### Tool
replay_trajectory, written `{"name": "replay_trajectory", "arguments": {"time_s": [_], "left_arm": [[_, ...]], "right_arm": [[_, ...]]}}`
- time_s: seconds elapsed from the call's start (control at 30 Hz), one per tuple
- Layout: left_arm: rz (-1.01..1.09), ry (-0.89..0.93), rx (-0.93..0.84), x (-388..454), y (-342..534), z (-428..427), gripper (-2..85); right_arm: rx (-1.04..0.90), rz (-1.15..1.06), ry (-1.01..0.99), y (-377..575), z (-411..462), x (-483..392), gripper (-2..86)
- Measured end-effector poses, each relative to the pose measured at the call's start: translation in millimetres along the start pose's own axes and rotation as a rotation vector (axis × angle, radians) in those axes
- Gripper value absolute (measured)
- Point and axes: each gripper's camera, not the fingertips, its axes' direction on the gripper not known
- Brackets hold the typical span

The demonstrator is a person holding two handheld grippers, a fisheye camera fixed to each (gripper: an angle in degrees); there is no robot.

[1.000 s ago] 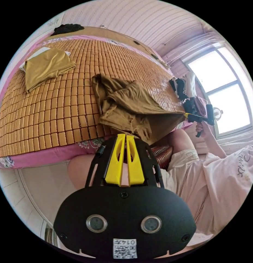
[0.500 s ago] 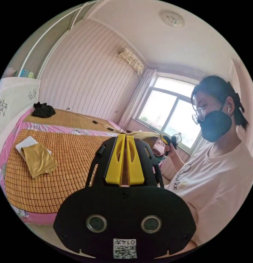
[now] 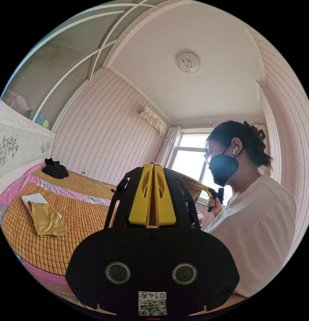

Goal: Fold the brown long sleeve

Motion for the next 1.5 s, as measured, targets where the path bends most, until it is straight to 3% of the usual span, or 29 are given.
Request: {"name": "replay_trajectory", "arguments": {"time_s": [0.13,0.2,0.3,0.37,0.5,0.57,0.63,0.73,0.83,0.9,1.0,1.1,1.27,1.5], "left_arm": [[0.166,-0.045,-0.036,11,-35,34,-1.0],[0.123,-0.058,-0.070,-19,-42,70,-1.0],[-0.028,-0.115,-0.220,-96,-40,164,-1.0],[-0.092,-0.082,-0.276,-136,-46,232,-1.0],[-0.018,-0.090,-0.174,-131,-100,286,-1.0],[0.051,-0.052,-0.051,-111,-131,292,-1.0],[0.127,-0.055,-0.039,-96,-135,296,-1.0],[0.236,-0.145,-0.120,-89,-99,301,-1.0],[0.226,-0.228,-0.317,-116,-29,311,-1.0],[0.163,-0.281,-0.458,-145,26,319,-1.0],[-0.029,-0.301,-0.676,-203,135,330,-1.0],[-0.159,-0.349,-0.871,-250,244,340,-1.0],[-0.351,-0.429,-1.105,-311,366,345,-1.0],[-0.322,-0.448,-1.293,-326,433,351,-0.7]], "right_arm": [[-0.151,0.027,0.148,-35,53,48,0.3],[-0.300,0.189,0.266,-45,114,125,0.3],[-0.376,0.293,0.439,-68,172,199,0.2],[-0.273,0.272,0.451,-114,177,209,0.3],[0.052,0.055,0.443,-223,156,163,0.3],[0.099,-0.039,0.434,-234,157,139,0.3],[0.078,-0.117,0.462,-221,164,121,0.3],[-0.080,-0.193,0.542,-155,187,113,0.3],[-0.338,-0.092,0.564,-46,221,140,0.3],[-0.586,0.080,0.542,62,248,173,0.4],[-0.801,0.333,0.518,203,271,205,0.4],[-0.903,0.600,0.449,302,278,225,0.4],[-0.989,0.740,0.375,358,285,220,0.5],[-1.220,0.690,0.271,395,303,195,1.0]]}}
